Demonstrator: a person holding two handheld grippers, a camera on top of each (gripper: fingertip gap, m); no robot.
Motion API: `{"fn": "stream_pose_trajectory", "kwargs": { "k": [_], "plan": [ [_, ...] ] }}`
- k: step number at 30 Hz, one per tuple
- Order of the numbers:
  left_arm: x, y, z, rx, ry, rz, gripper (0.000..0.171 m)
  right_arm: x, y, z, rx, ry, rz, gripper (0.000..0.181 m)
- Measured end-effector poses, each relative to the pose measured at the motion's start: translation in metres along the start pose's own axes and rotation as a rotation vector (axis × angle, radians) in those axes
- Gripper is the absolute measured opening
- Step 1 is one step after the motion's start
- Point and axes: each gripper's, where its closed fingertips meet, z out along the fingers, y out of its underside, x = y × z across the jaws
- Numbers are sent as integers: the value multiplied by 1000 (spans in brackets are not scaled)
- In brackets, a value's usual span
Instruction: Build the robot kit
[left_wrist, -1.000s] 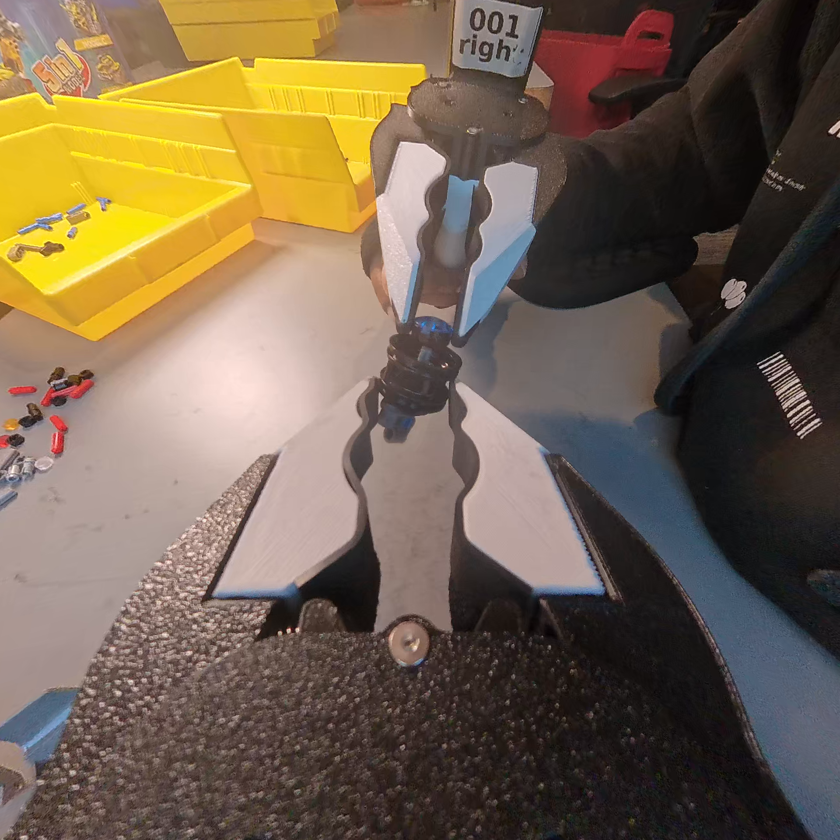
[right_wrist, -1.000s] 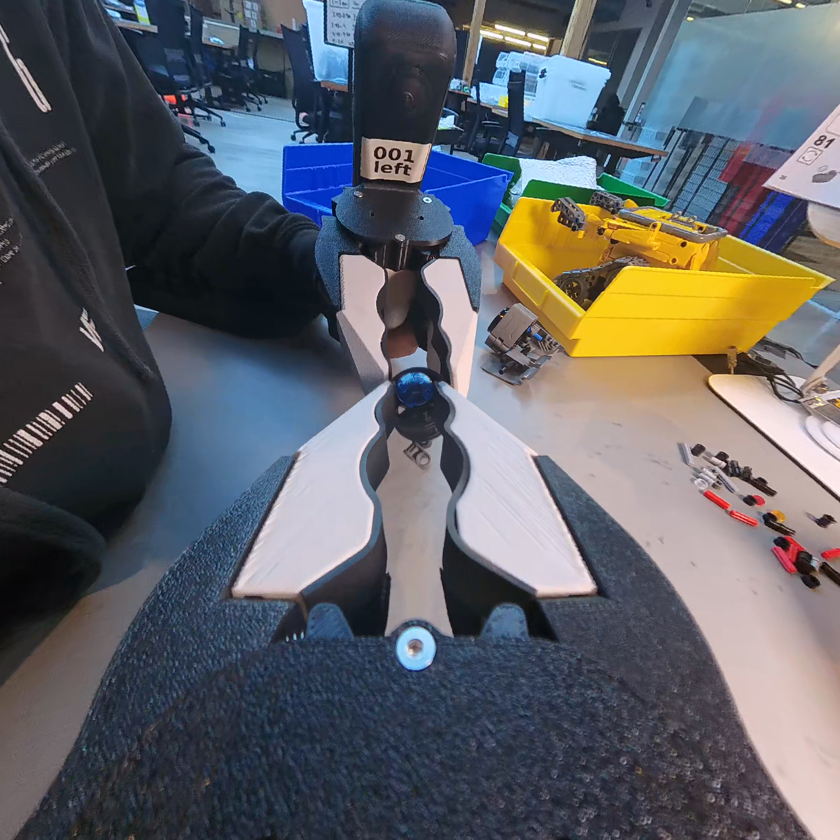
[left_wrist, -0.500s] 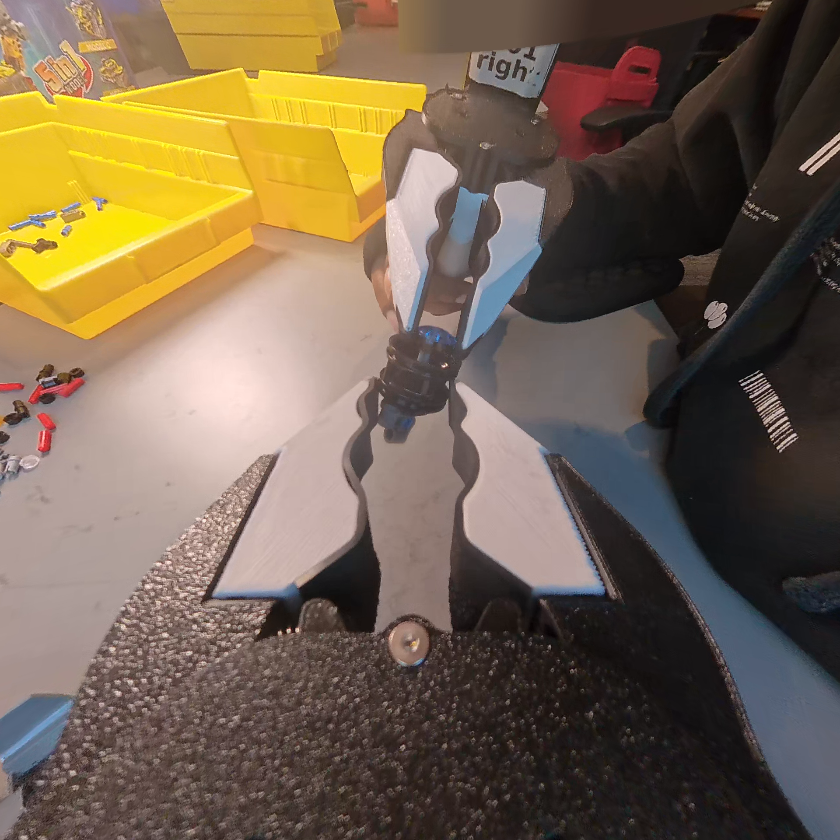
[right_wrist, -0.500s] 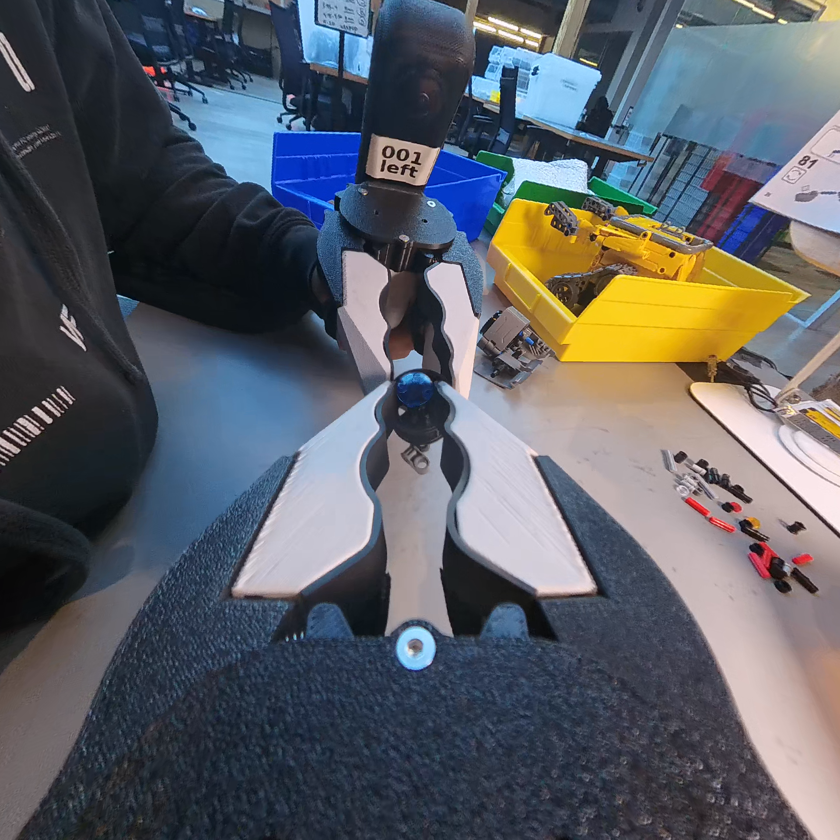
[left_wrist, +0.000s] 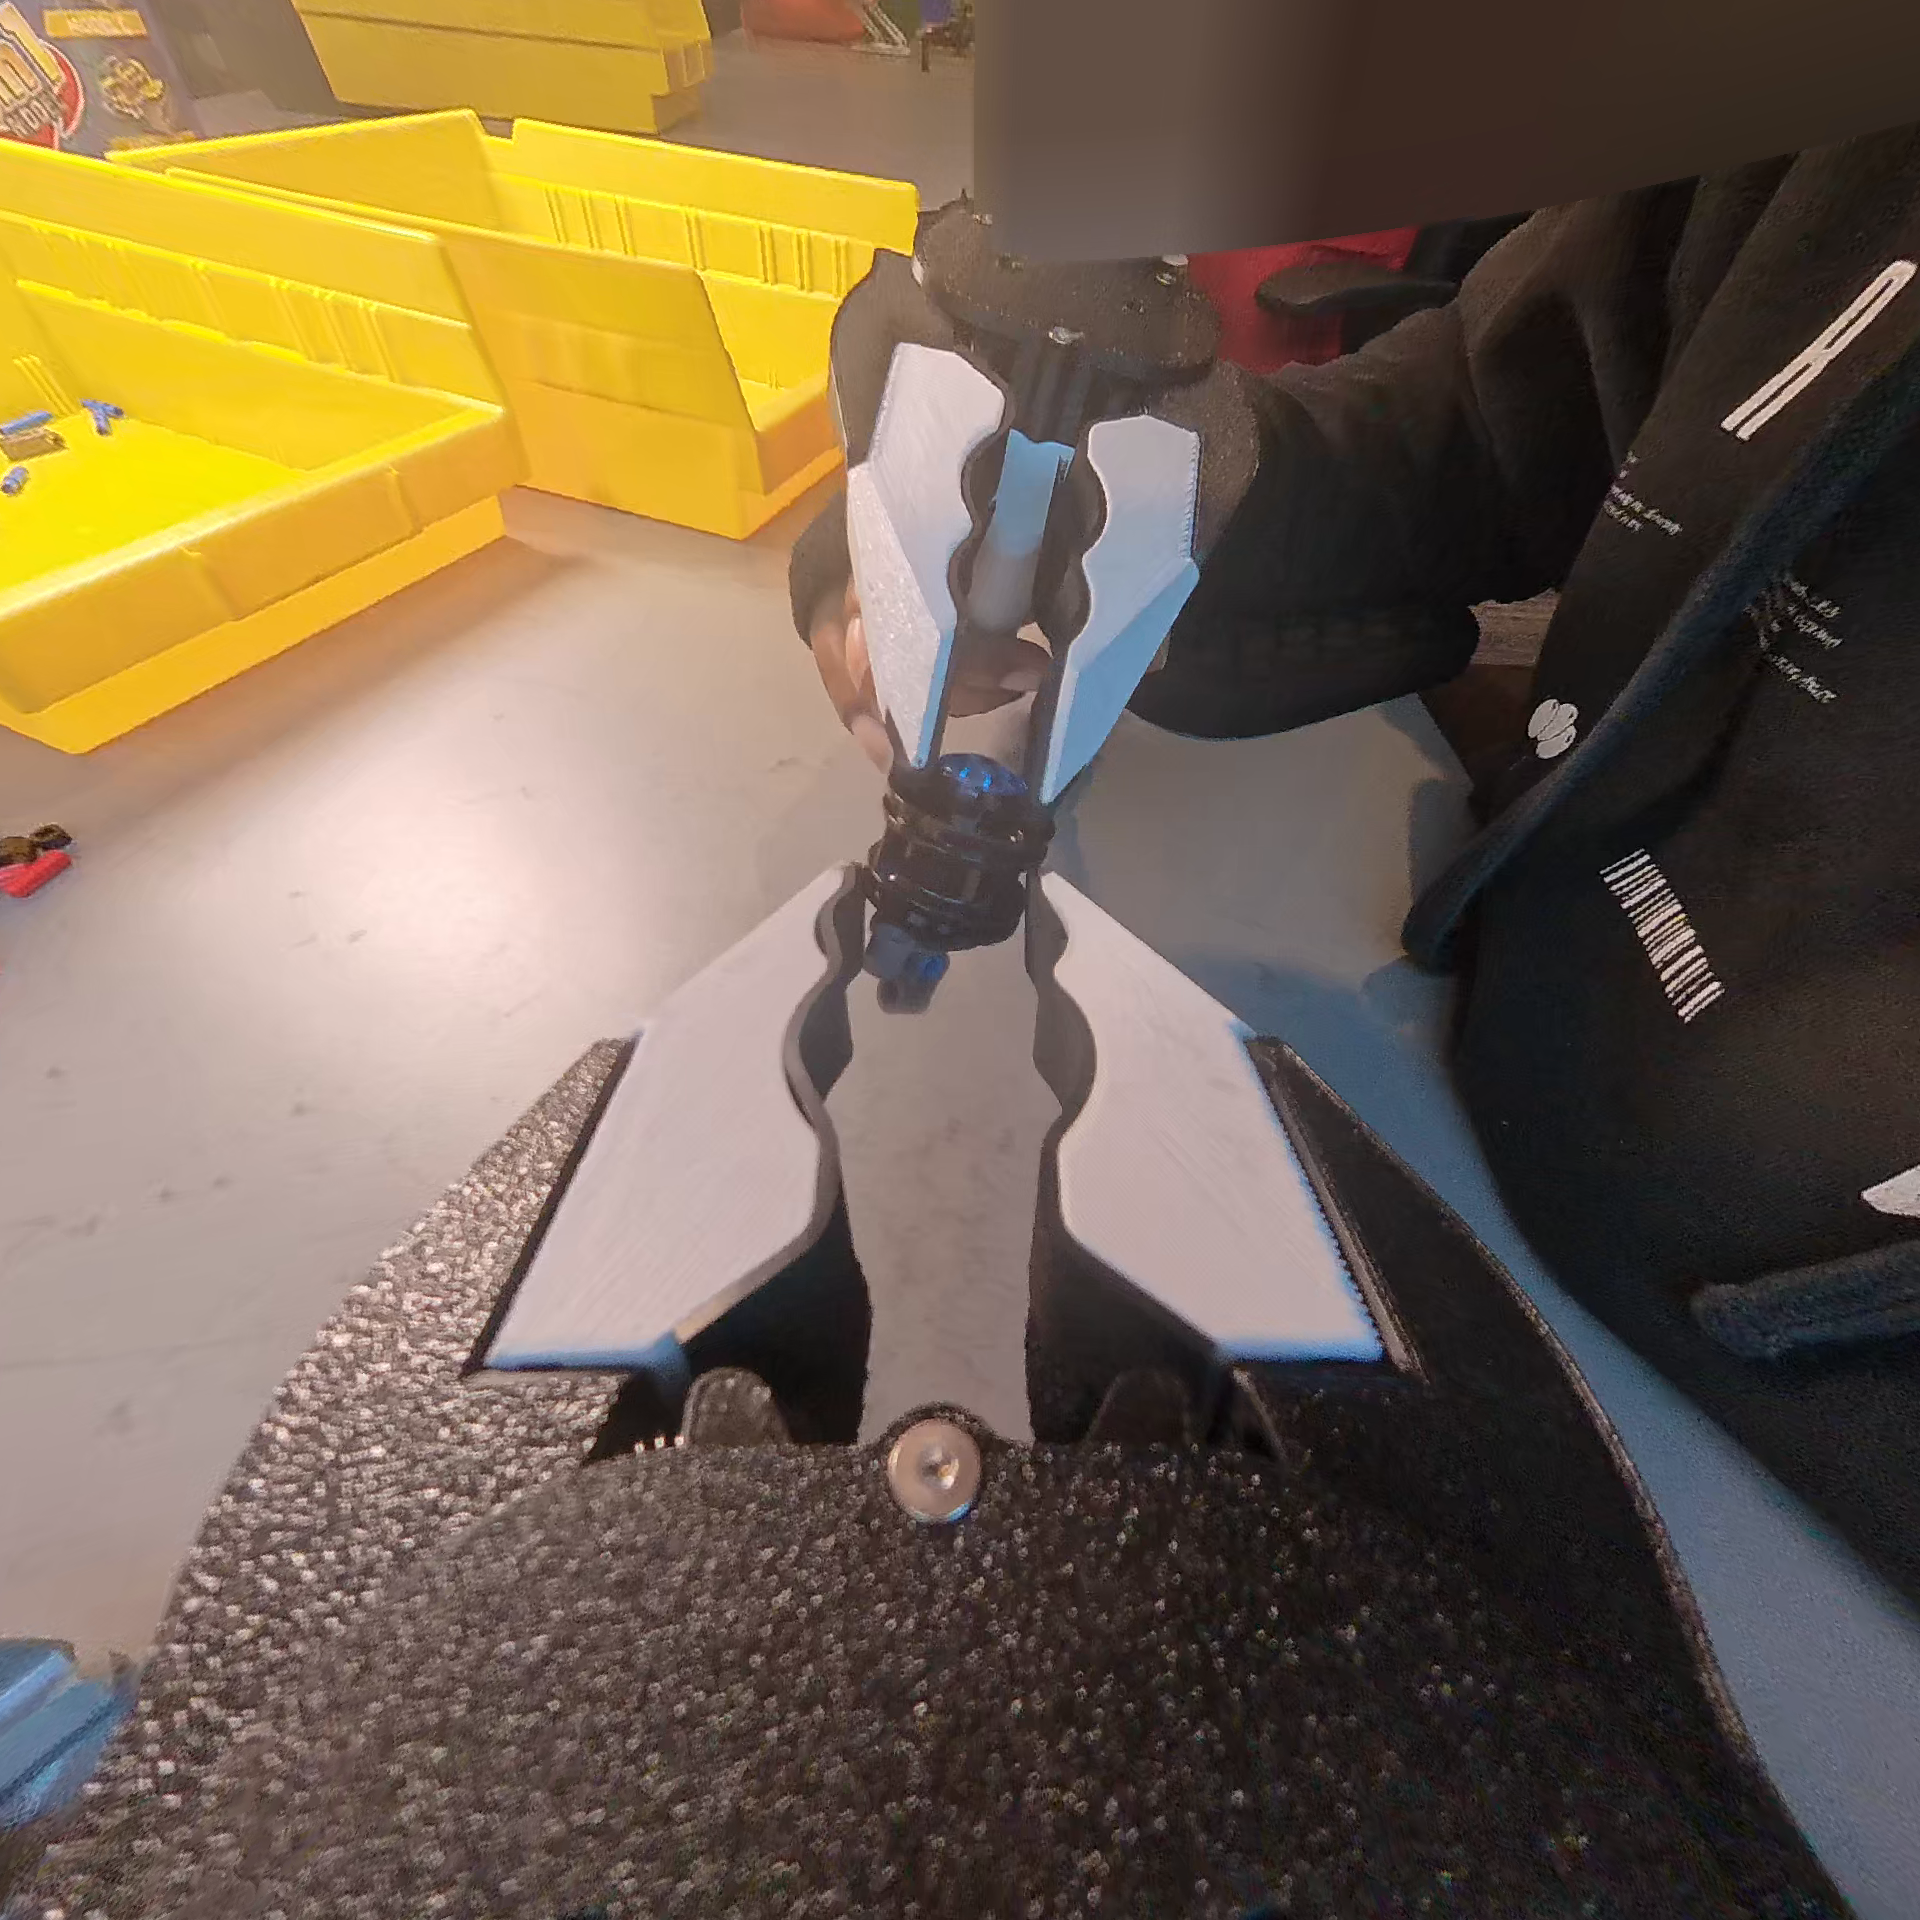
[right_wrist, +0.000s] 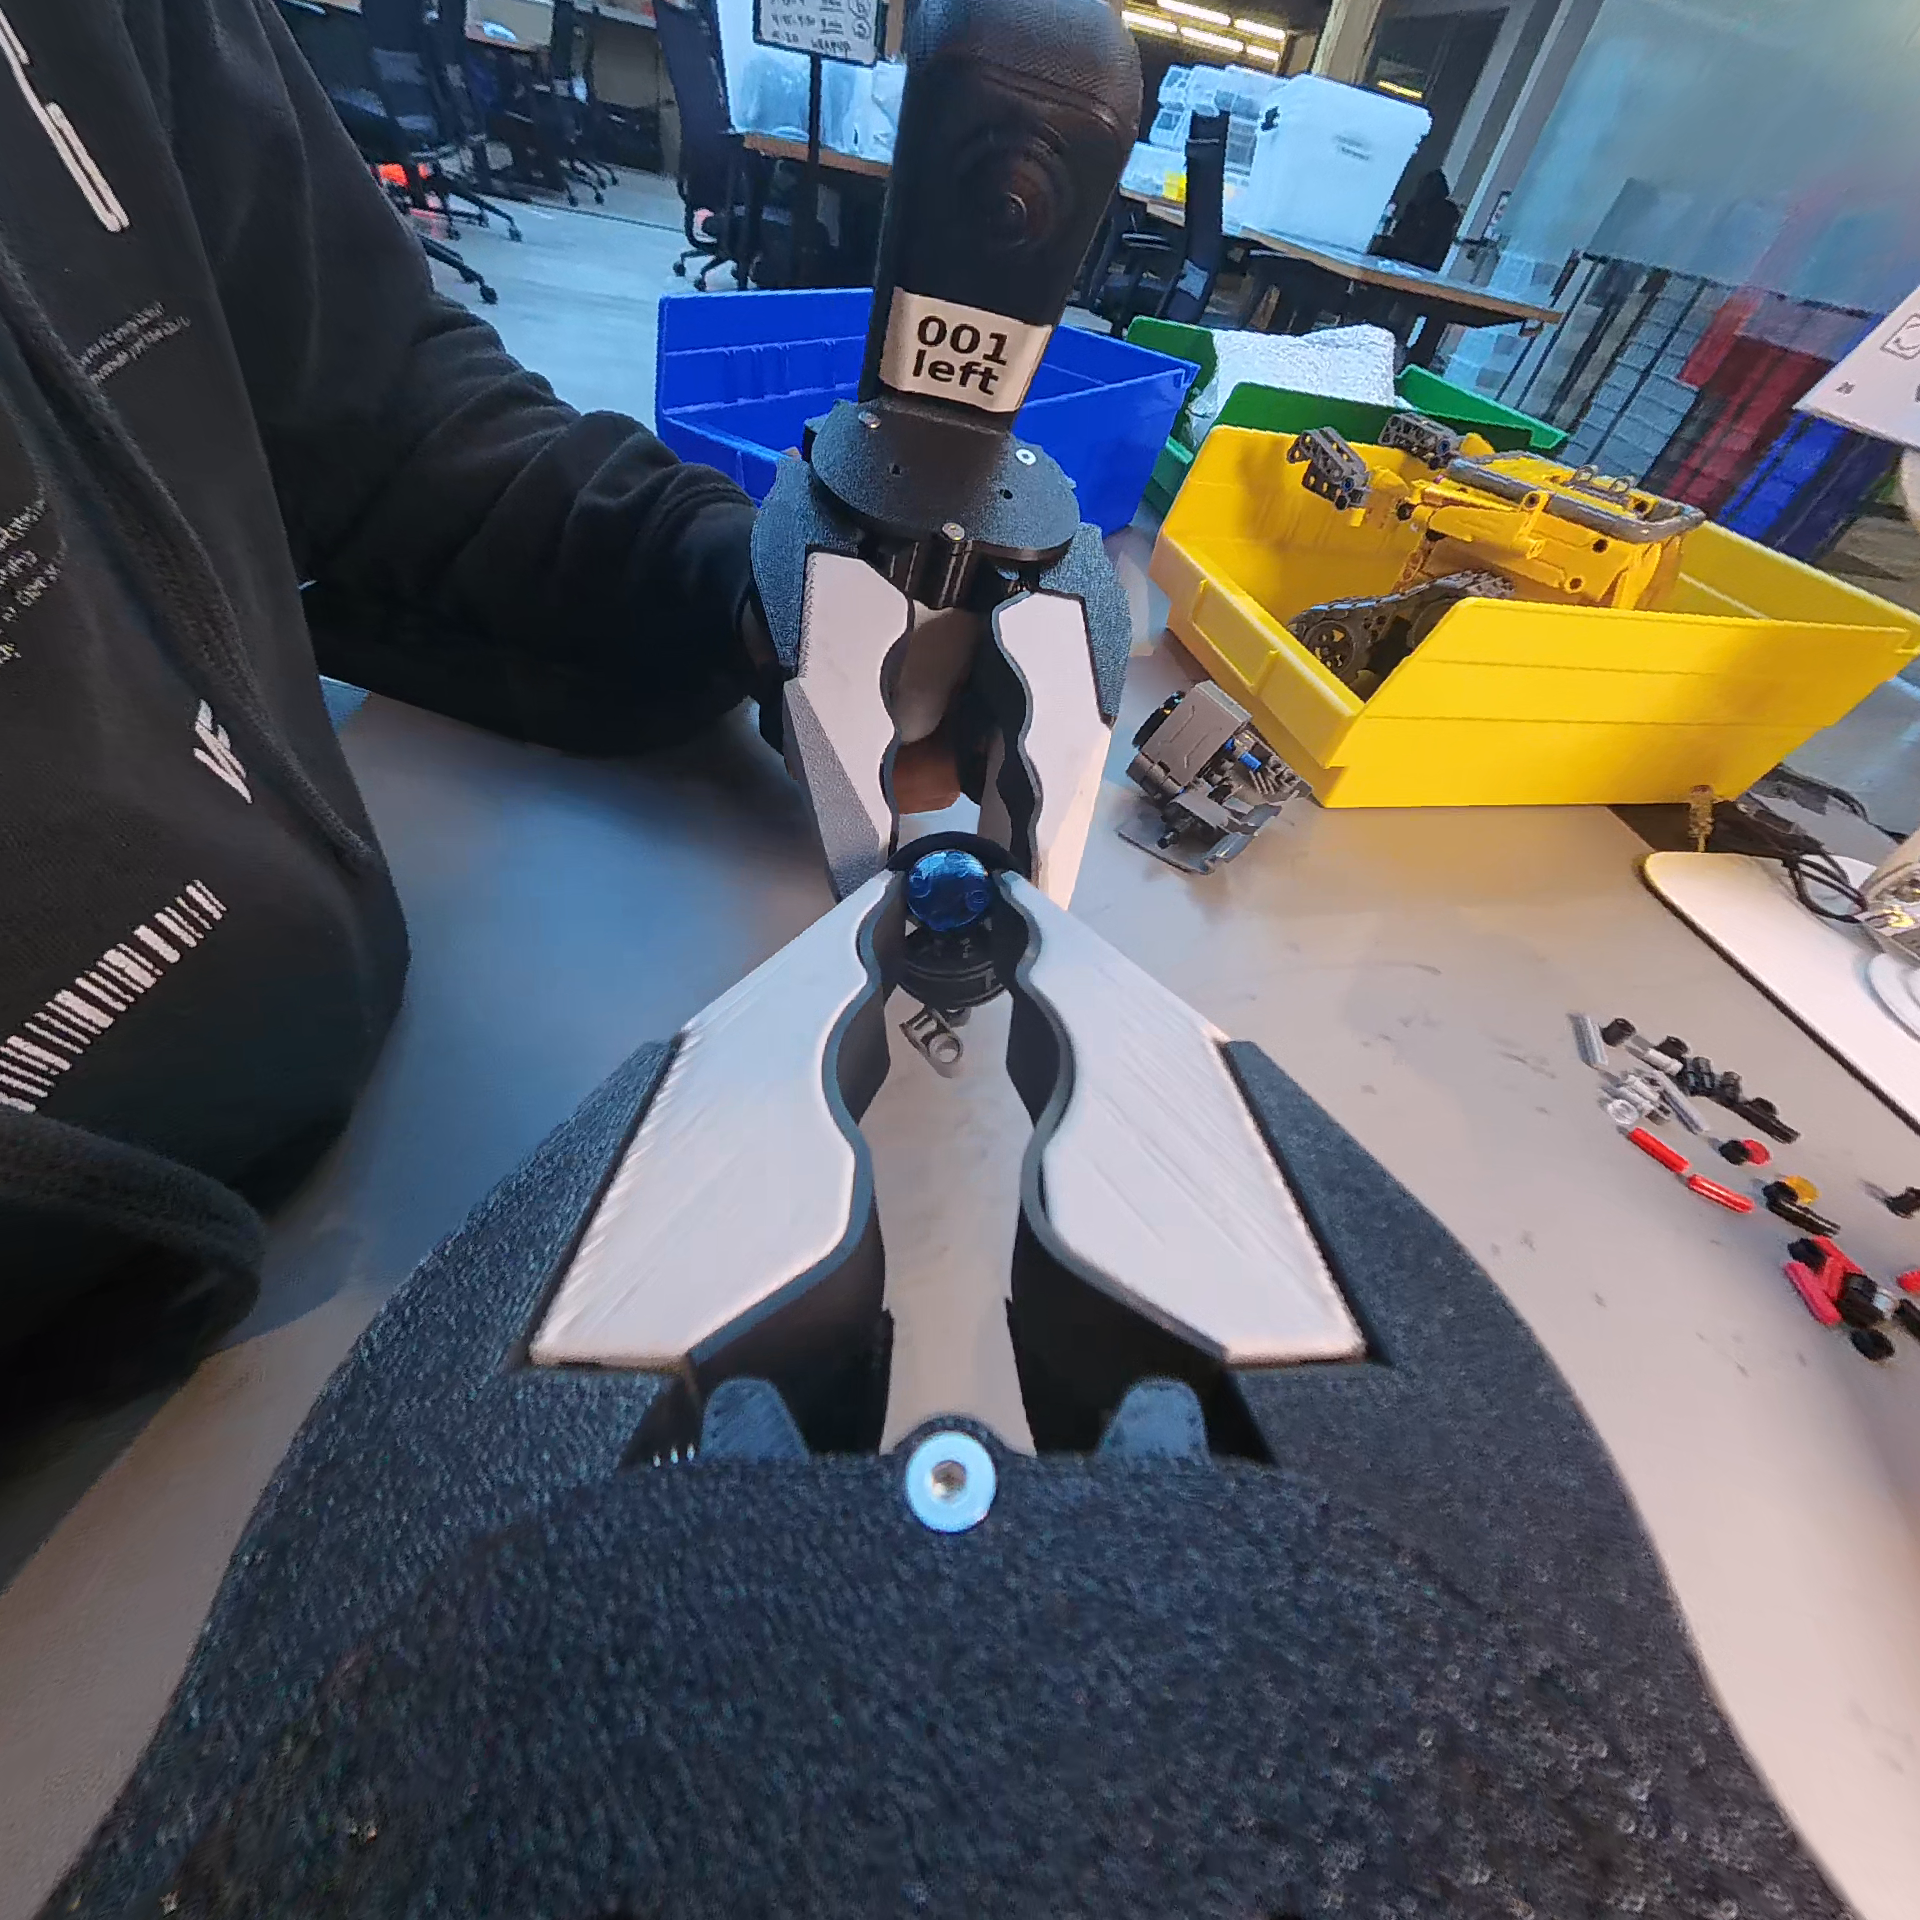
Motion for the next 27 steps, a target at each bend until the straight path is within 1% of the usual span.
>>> {"fn": "stream_pose_trajectory", "kwargs": {
  "k": [4,6,8,13,18,22,27],
  "plan": [
    [-1,2,1,-13,3,-25,30,-1,-1,-1,13,-16,19,16],
    [-3,2,1,-15,-10,-24,30,3,-8,-6,42,3,-3,16],
    [-6,-2,0,8,-28,-26,30,8,-16,-12,67,30,-13,16],
    [-17,-27,-1,119,-108,25,30,23,-32,-20,85,127,-63,16],
    [-22,-59,-2,219,-178,128,30,24,-54,-26,82,178,-130,16],
    [-18,-78,-2,261,-209,219,30,23,-68,-33,65,237,-206,16],
    [-12,-90,-2,277,-233,267,30,19,-89,-42,79,279,-266,15]
  ]
}}
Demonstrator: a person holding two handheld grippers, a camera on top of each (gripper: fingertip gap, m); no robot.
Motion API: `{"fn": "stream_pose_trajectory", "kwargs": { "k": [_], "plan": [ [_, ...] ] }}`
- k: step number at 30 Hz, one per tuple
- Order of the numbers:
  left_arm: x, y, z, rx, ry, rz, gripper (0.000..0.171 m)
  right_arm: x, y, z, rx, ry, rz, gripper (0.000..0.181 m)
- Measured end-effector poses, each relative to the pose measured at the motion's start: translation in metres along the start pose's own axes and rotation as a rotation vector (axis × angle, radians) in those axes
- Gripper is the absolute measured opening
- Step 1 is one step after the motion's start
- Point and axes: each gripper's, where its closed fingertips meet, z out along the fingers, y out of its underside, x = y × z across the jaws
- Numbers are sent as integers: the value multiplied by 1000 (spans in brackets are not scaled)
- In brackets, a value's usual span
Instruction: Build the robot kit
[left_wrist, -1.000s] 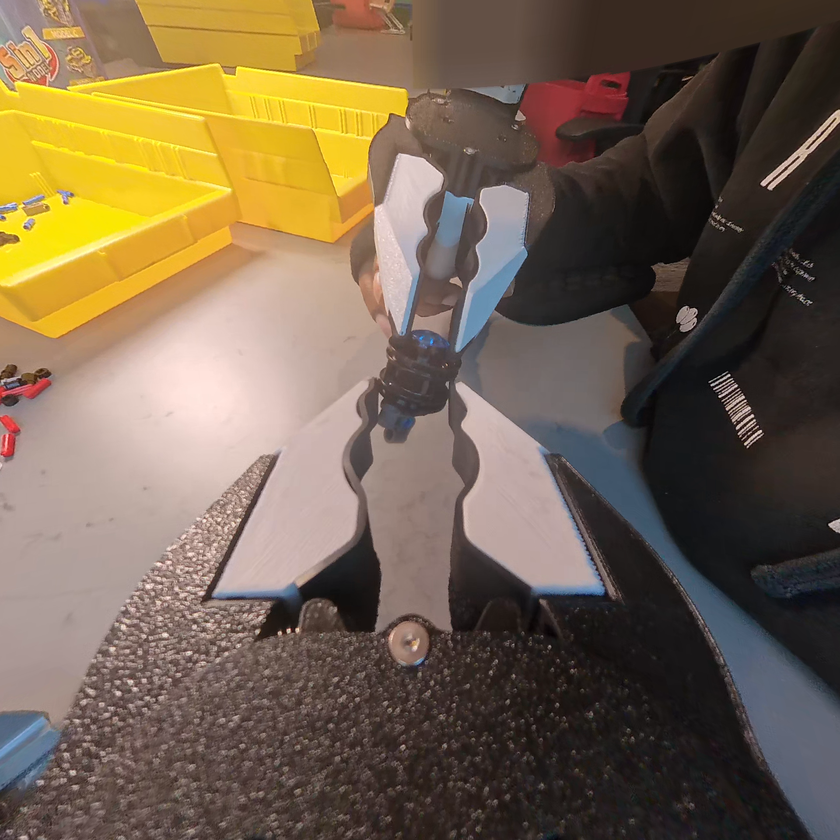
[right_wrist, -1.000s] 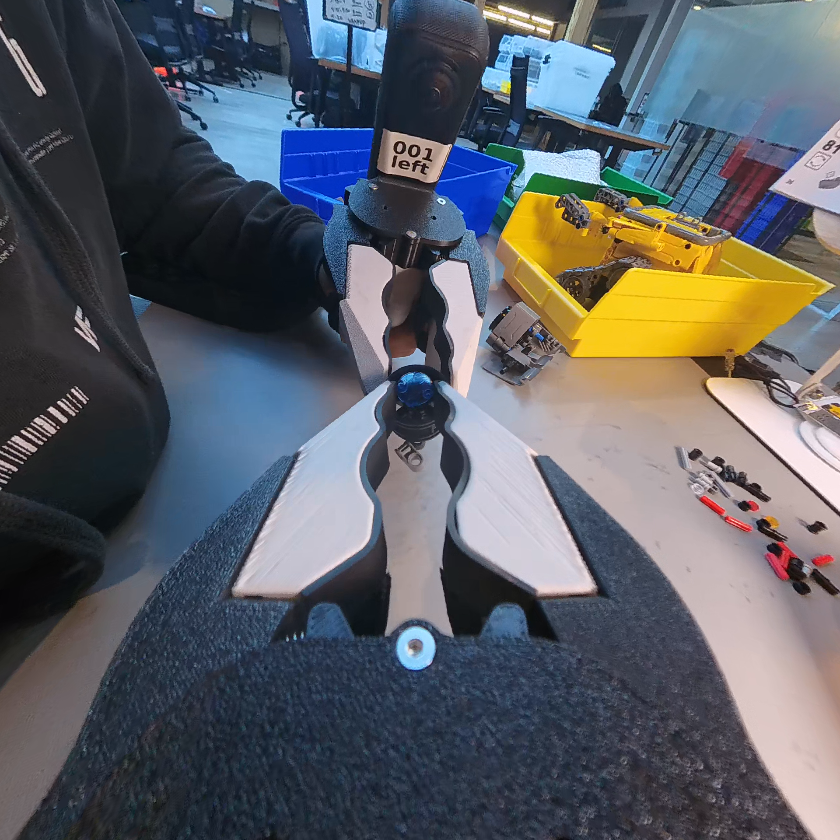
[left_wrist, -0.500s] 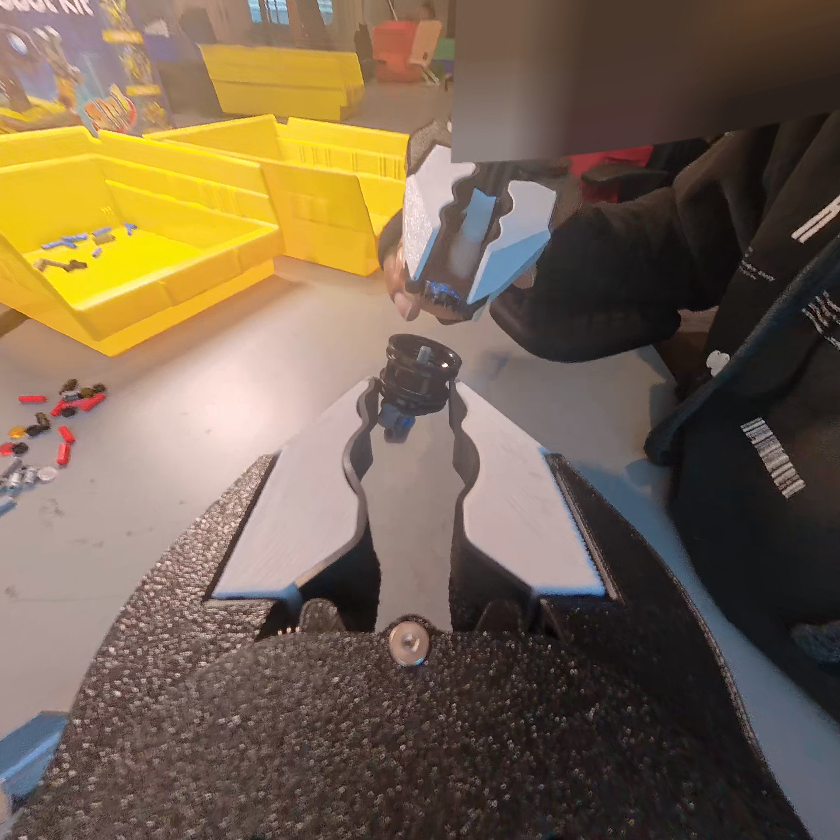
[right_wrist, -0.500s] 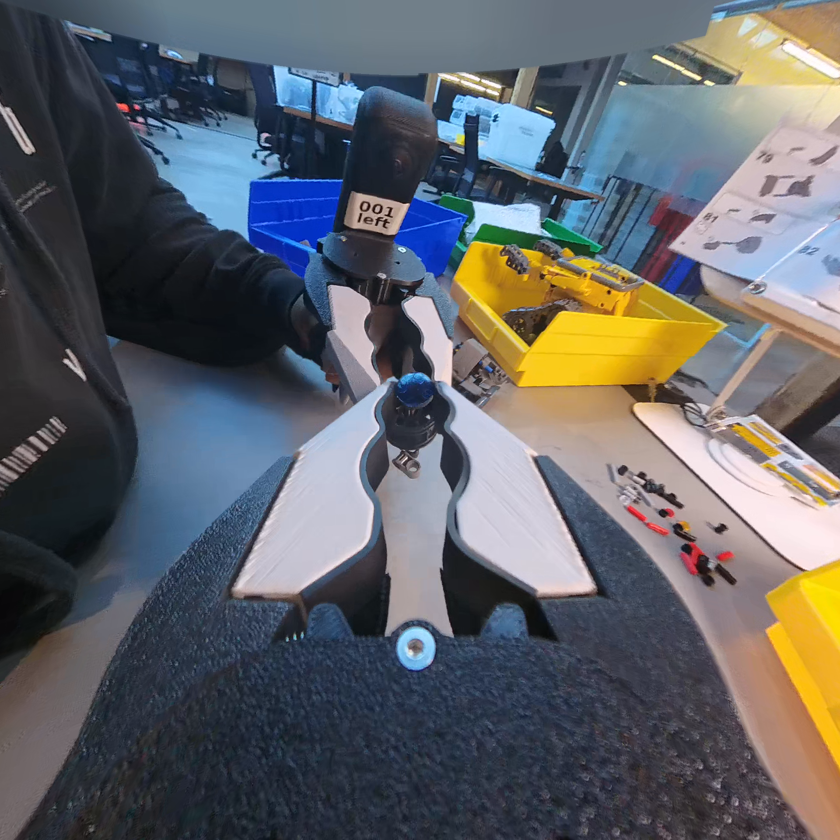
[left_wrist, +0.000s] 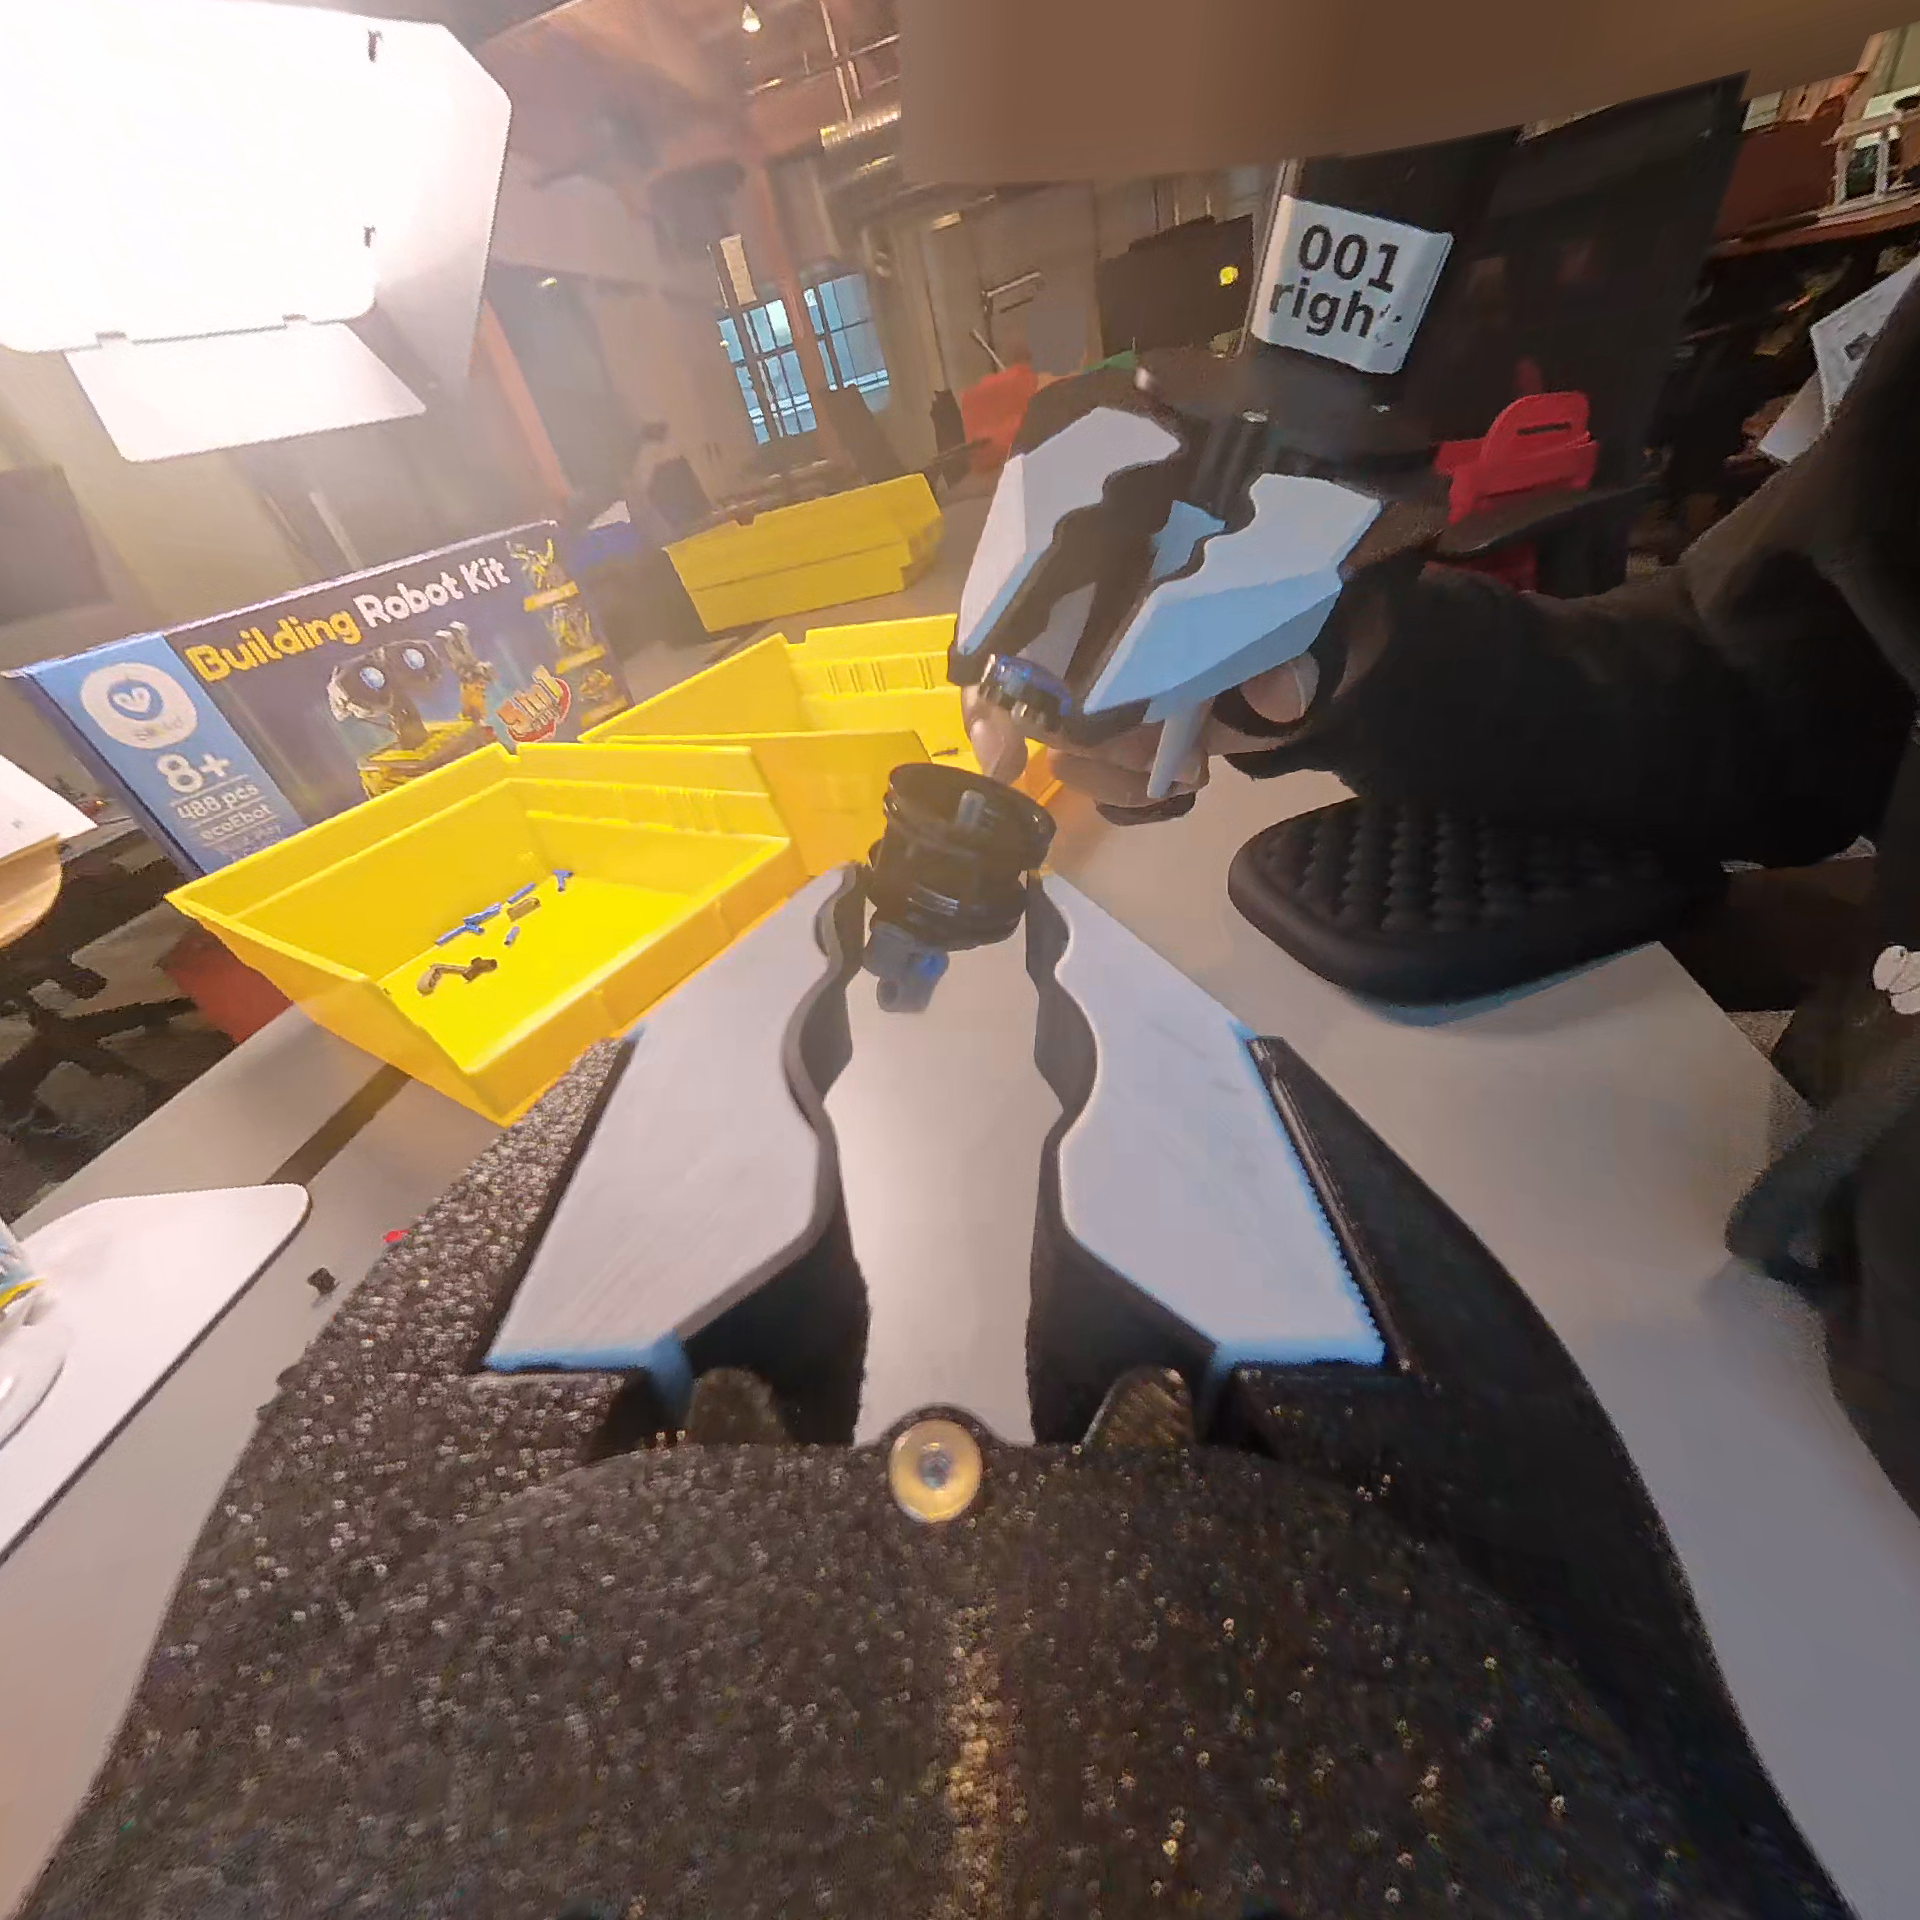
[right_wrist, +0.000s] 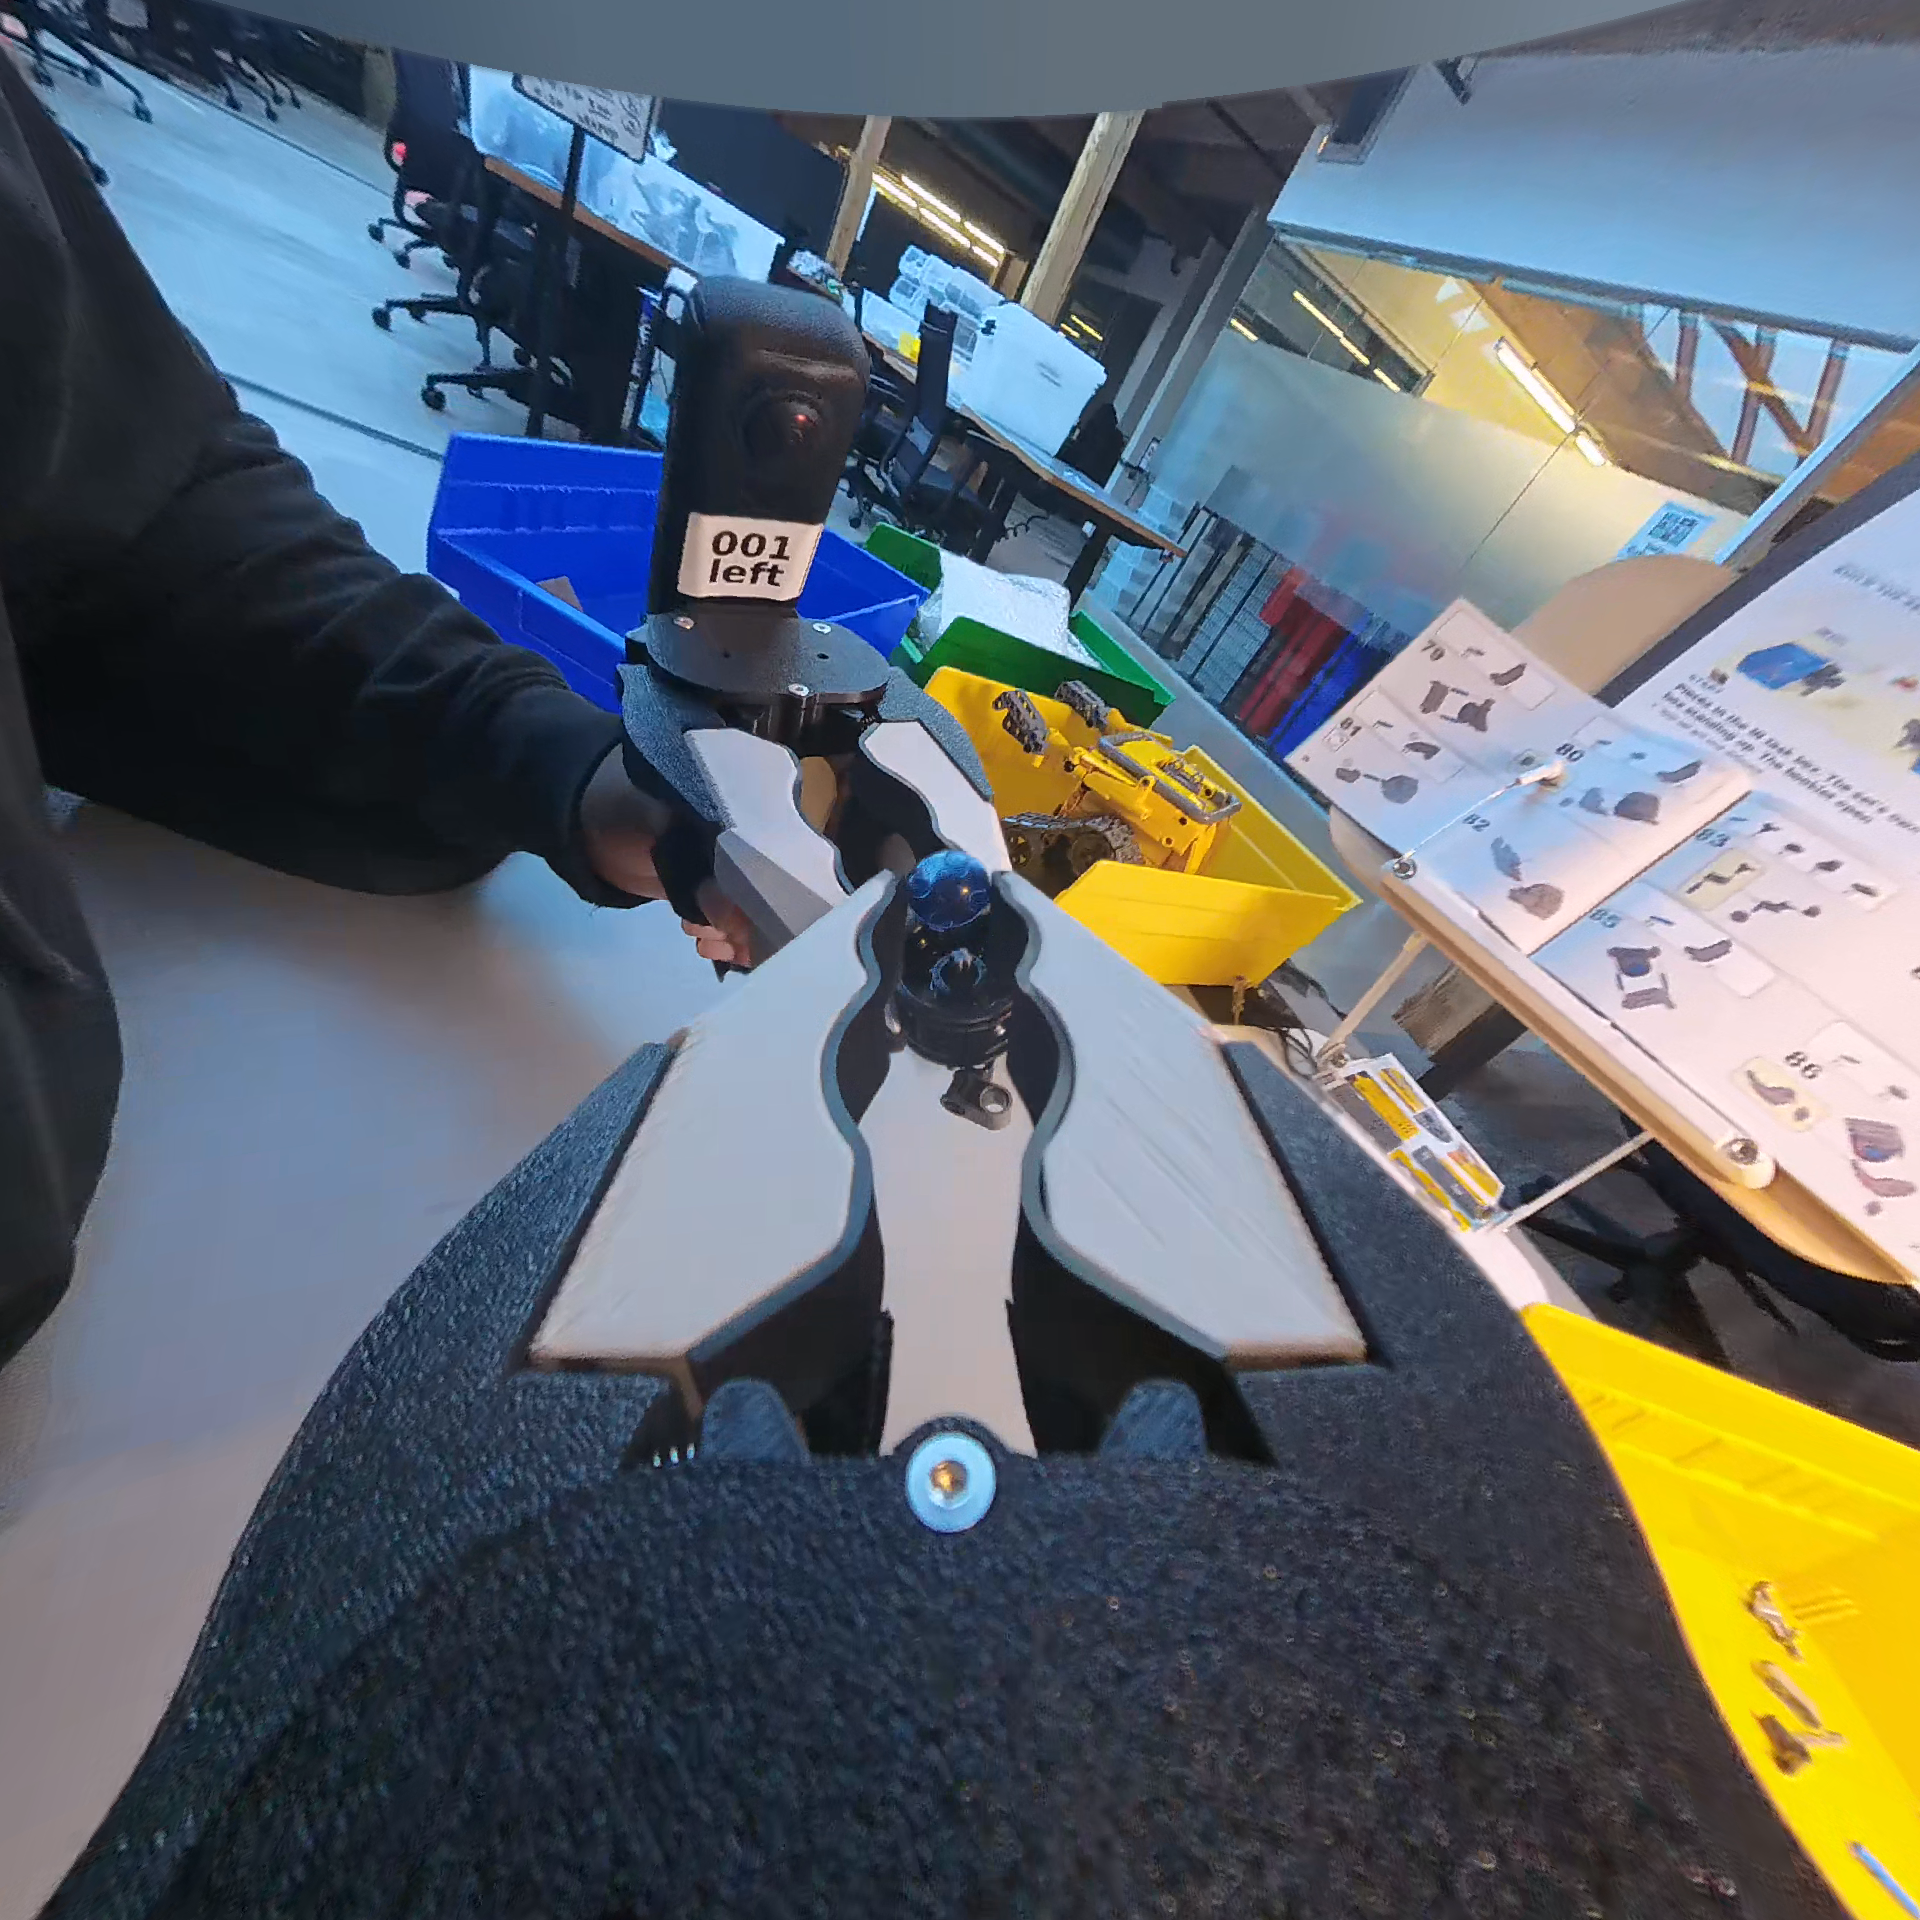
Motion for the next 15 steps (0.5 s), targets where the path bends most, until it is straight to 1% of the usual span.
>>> {"fn": "stream_pose_trajectory", "kwargs": {
  "k": [6,15],
  "plan": [
    [3,-13,1,8,-15,40,30,2,-13,-6,11,26,-38,16],
    [6,-18,0,19,1,28,30,3,-6,-3,-10,20,-25,16]
  ]
}}
